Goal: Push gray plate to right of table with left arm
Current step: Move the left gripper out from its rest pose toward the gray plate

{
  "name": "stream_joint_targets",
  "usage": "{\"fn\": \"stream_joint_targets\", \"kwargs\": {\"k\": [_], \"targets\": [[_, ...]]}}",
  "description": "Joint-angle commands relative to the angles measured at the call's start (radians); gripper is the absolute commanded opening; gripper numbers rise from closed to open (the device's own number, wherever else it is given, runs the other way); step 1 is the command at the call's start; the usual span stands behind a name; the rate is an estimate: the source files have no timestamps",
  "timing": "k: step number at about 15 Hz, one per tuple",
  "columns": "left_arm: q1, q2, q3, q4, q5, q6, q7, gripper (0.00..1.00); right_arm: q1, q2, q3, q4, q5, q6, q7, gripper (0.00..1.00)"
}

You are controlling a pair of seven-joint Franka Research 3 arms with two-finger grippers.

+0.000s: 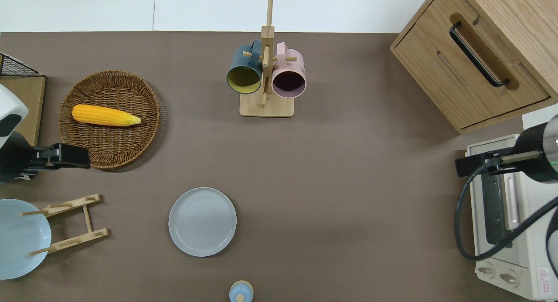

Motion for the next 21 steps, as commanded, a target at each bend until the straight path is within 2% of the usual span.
{"fn": "stream_joint_targets", "kwargs": {"k": [1,14,21], "targets": [[-0.001,-0.007,0.002,0.002,0.021,-0.023,-0.003,0.99,-0.007,-0.007,0.001,-0.004,0.002,-0.001,-0.020,0.996],[0.002,-0.016,0.007,-0.042,0.019,-0.017,0.005,0.99,-0.007,-0.007,0.001,-0.004,0.002,-0.001,-0.020,0.996],[-0.004,-0.010,0.007,-0.139,0.009,0.015,0.007,0.99,-0.007,-0.007,0.002,-0.004,0.002,-0.001,-0.020,0.996]]}}
